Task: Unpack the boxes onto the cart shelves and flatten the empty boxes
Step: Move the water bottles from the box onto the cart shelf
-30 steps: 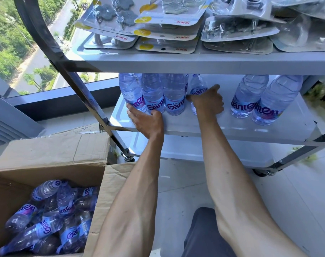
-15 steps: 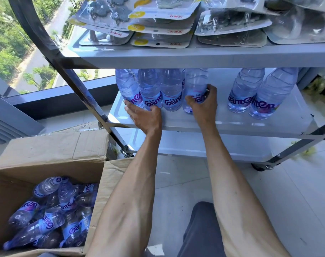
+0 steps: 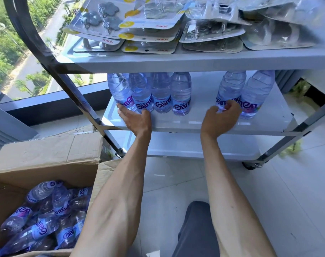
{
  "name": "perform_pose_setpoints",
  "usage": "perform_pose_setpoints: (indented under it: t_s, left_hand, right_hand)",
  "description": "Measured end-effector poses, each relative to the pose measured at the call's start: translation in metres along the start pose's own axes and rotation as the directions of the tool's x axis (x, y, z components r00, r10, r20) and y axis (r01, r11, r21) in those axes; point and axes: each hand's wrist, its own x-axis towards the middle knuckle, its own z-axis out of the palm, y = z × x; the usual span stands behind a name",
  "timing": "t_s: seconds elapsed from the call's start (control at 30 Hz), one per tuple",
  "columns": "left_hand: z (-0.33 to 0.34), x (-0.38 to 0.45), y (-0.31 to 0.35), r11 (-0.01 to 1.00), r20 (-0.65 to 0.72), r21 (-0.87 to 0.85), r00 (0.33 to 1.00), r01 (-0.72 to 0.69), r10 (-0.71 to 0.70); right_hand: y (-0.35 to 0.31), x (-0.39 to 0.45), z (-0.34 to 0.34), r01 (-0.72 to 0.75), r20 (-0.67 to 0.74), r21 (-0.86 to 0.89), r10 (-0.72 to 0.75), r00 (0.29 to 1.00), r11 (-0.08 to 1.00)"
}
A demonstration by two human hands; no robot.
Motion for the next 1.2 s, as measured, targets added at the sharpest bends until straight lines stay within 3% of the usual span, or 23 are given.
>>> perform_pose_setpoints:
  t_s: [0.03, 0.2, 0.4, 0.6, 0.8, 1.1, 1.2]
  left_hand:
    - [0.001, 0.000, -0.001, 1.000, -0.007, 0.004, 1.000, -0.003, 0.003]
    - [0.004, -0.002, -0.003, 1.000, -0.008, 0.012, 1.000, 0.009, -0.009]
    - [0.004, -0.002, -0.004, 1.000, -0.009, 0.016, 1.000, 0.005, -0.005]
    - [0.004, -0.002, -0.004, 1.000, -0.024, 0.013, 1.000, -0.014, 0.015]
    - [0.007, -0.007, -0.002, 0.997, -0.044, 0.071, 0.998, -0.038, 0.041]
    - [0.008, -0.005, 0.001, 0.997, -0.057, 0.079, 0.998, -0.023, 0.028]
    - [0.010, -0.003, -0.001, 0.996, -0.068, 0.091, 0.997, -0.015, 0.021]
  right_hand:
    - [0.003, 0.006, -0.005, -0.034, -0.053, -0.039, 0.032, 0.998, 0.999]
    - [0.013, 0.016, -0.006, -0.055, 0.104, -0.207, 0.078, 0.991, 0.977]
    - [0.007, 0.030, 0.010, -0.149, 0.004, -0.301, 0.158, 0.987, 0.942]
    - [0.015, 0.032, 0.023, -0.128, 0.052, -0.269, 0.147, 0.988, 0.955]
    - [0.023, 0.033, 0.031, 0.021, 0.282, -0.269, 0.058, 0.958, 0.963]
    - [0.009, 0.032, 0.063, 0.188, 0.597, -0.179, -0.045, 0.801, 0.966]
    - [0.018, 0.035, 0.055, 0.234, 0.653, -0.072, -0.131, 0.746, 0.970]
